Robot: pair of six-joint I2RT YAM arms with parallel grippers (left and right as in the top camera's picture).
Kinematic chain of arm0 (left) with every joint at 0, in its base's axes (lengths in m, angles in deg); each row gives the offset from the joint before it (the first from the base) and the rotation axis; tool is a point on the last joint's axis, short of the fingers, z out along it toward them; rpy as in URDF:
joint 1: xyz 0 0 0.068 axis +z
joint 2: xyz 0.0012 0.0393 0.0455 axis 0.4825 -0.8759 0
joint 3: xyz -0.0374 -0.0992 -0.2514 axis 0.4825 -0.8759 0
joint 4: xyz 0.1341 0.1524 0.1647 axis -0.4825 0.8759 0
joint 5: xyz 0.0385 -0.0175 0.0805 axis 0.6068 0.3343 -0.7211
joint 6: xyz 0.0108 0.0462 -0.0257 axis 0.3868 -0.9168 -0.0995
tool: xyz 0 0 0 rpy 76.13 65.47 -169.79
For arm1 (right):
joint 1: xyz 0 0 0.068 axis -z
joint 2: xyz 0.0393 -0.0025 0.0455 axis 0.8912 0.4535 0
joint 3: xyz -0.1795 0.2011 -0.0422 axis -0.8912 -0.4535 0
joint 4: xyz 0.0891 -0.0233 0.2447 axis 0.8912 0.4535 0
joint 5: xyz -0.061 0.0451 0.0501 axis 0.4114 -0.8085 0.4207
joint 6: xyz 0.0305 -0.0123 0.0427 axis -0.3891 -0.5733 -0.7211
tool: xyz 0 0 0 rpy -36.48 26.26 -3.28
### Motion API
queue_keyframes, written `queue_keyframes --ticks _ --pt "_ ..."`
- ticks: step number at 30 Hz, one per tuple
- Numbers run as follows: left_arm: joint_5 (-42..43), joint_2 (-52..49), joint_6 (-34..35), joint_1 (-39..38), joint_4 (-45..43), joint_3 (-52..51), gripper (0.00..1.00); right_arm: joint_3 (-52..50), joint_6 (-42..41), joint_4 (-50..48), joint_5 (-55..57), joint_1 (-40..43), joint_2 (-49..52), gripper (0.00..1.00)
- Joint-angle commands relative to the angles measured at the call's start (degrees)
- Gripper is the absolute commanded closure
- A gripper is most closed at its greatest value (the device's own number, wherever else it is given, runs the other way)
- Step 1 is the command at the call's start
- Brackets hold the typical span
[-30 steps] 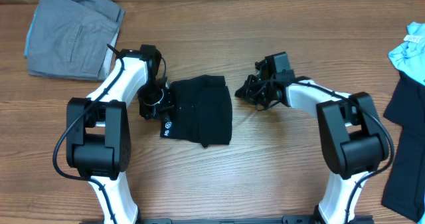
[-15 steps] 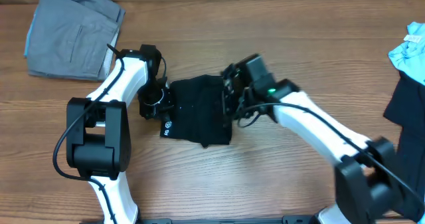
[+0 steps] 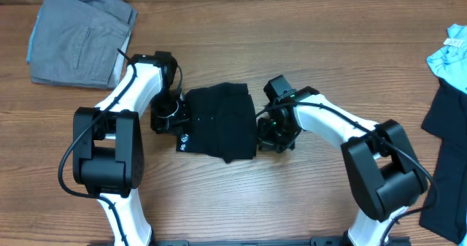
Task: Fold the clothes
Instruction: 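Release the right gripper and lift the shirt with the left gripper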
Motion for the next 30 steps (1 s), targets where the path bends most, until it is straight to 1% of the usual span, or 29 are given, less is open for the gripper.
queue_keyframes --ticks 1,2,3,4,5,6,7,8,9,11,14,16,17,19,20,22,25,29,30 --pt "-4.81 1.49 1.81 -0.11 2.34 1.79 0.96 4.59 -1.4 3.1 10.19 0.52 -7.69 0.96" --pt "-5.4 2.91 2.25 -0.11 2.32 2.64 0.96 4.9 -1.4 3.28 10.19 0.5 -9.64 0.96" --pt "-5.62 4.31 2.21 -0.11 1.88 3.28 0.96 4.9 -1.4 3.3 10.19 0.52 -12.0 0.91" --pt "-5.57 6.45 2.21 -0.11 1.01 4.09 0.96 4.9 -1.4 3.34 10.19 0.52 -13.16 0.74" --pt "-5.6 7.74 2.21 -0.11 0.33 4.44 0.94 4.9 -1.38 3.34 10.19 0.52 -14.1 0.47" --pt "-5.57 9.4 2.16 0.07 -0.92 4.7 0.45 4.9 -1.38 3.52 10.21 0.52 -14.6 0.21" --pt "-5.6 10.51 1.44 0.15 -2.05 4.74 0.0 4.9 -1.36 3.67 10.21 0.52 -14.58 0.08" --pt "-5.57 10.93 0.24 0.17 -2.86 4.74 0.0 4.87 -1.36 4.02 10.27 0.52 -14.56 0.0" --pt "-5.55 11.1 -1.62 0.31 -4.11 4.74 0.0 4.83 -1.33 4.44 10.45 0.52 -14.56 0.0" --pt "-4.5 10.21 -3.06 1.2 -5.7 4.7 0.0 4.83 -1.2 4.92 10.36 0.52 -14.56 0.0" --pt "5.42 7.56 -8.26 3.56 -8.66 4.7 0.0 4.83 0.39 5.9 10.36 0.52 -14.56 0.0" --pt "10.32 5.05 -10.12 5.64 -10.23 4.7 0.0 4.83 0.39 6.34 10.36 0.52 -14.56 0.0" --pt "11.06 4.09 -10.21 6.27 -10.56 4.7 0.0 4.83 0.39 6.4 10.36 0.52 -14.56 0.0" --pt "14.67 1.75 -13.75 7.37 -10.95 4.7 0.0 4.83 0.39 6.36 10.38 0.52 -14.56 0.0" --pt "18.1 0.09 -17.2 7.54 -11.06 4.7 0.0 4.83 0.39 6.1 10.36 0.52 -14.56 0.0" --pt "20.2 -1.29 -19.82 7.45 -11.41 4.7 0.0 4.83 0.37 5.7 10.36 0.52 -14.56 0.0" --pt "22.91 -4.31 -20.87 7.39 -12.09 4.7 0.0 4.83 0.39 5.6 9.01 0.52 -14.56 0.0" --pt "26.16 -10.86 -21.46 7.39 -11.82 4.7 0.0 4.83 0.44 5.49 8.66 0.52 -14.56 0.0" --pt "28.74 -13.55 -22.56 7.08 -11.41 4.7 0.0 4.83 0.44 5.38 8.66 0.52 -14.56 0.0"
